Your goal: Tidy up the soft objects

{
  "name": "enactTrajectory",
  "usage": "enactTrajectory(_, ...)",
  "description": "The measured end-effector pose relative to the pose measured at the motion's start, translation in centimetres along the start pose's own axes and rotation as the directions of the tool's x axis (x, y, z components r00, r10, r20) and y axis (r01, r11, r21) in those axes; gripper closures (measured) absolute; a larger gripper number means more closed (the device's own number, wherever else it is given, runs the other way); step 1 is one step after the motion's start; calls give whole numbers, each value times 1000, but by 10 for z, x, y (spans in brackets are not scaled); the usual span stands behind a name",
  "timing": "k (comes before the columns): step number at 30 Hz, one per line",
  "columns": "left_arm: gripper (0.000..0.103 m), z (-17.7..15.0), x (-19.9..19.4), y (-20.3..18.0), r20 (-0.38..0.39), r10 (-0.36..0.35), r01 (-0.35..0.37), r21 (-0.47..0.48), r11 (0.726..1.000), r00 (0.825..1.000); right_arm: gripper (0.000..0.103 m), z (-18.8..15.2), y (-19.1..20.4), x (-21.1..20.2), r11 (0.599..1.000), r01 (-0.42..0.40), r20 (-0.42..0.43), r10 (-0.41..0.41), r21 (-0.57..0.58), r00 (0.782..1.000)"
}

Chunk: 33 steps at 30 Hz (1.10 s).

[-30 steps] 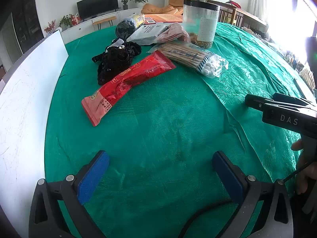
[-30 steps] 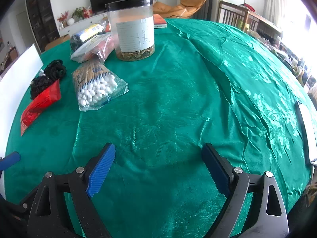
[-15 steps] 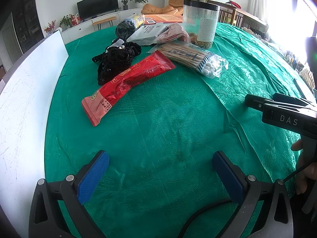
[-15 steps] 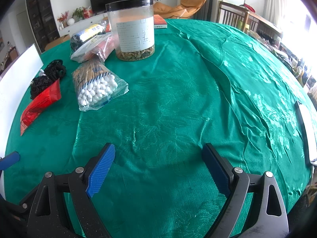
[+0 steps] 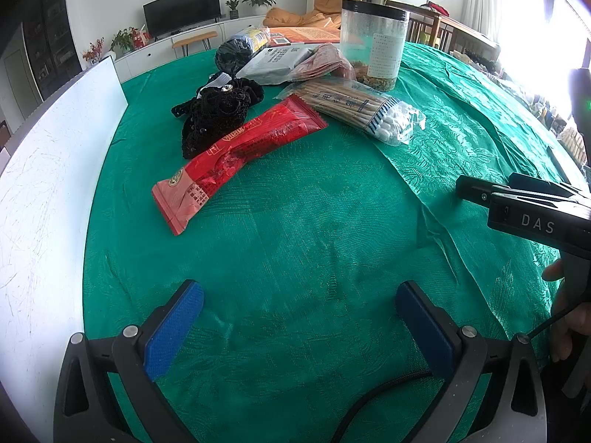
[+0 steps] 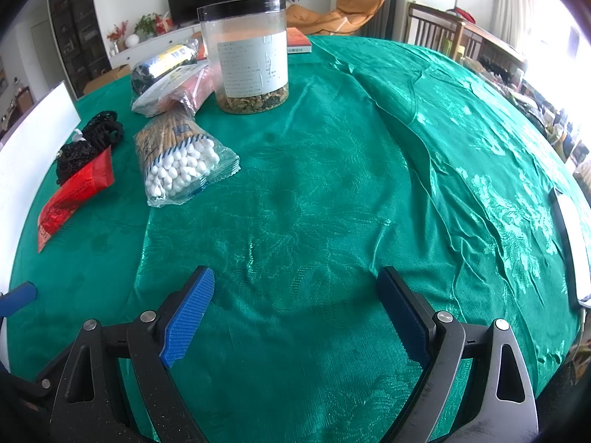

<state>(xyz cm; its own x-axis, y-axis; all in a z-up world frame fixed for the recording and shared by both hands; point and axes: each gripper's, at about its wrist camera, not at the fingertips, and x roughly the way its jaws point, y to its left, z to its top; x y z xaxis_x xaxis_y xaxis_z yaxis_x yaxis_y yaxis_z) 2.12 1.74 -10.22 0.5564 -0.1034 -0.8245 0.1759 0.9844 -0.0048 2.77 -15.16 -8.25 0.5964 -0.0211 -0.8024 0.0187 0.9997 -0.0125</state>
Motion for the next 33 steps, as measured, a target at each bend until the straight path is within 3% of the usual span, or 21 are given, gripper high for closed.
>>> enactTrajectory(19, 0, -4, -4, 2, -2, 9, -9, -4, 1000, 1000, 11, 1, -1, 0, 1000, -8, -3, 8, 4, 1000)
enactTrajectory(21, 0, -5, -5, 2, 12, 8, -8, -5, 1000, 1000, 13, 5, -14, -9, 995, -71, 20, 70, 67, 997)
enactTrajectory(24, 0, -5, -4, 2, 19, 6, -6, -6, 1000, 1000, 12, 20, -31, -28, 965, -219, 147, 199, 142, 969)
enactTrajectory(26, 0, -5, -3, 2, 21, 5, -5, -6, 1000, 1000, 12, 41, -16, -21, 964, -265, 115, 259, 39, 959)
enactTrajectory(29, 0, -5, -3, 2, 23, 4, -4, -7, 1000, 1000, 13, 71, 25, 1, 948, -275, 11, 281, -159, 960)
enactTrajectory(33, 0, -4, -2, 3, 24, 4, -3, -7, 1000, 1000, 13, 92, 70, 38, 922, -204, -66, 193, -330, 979)
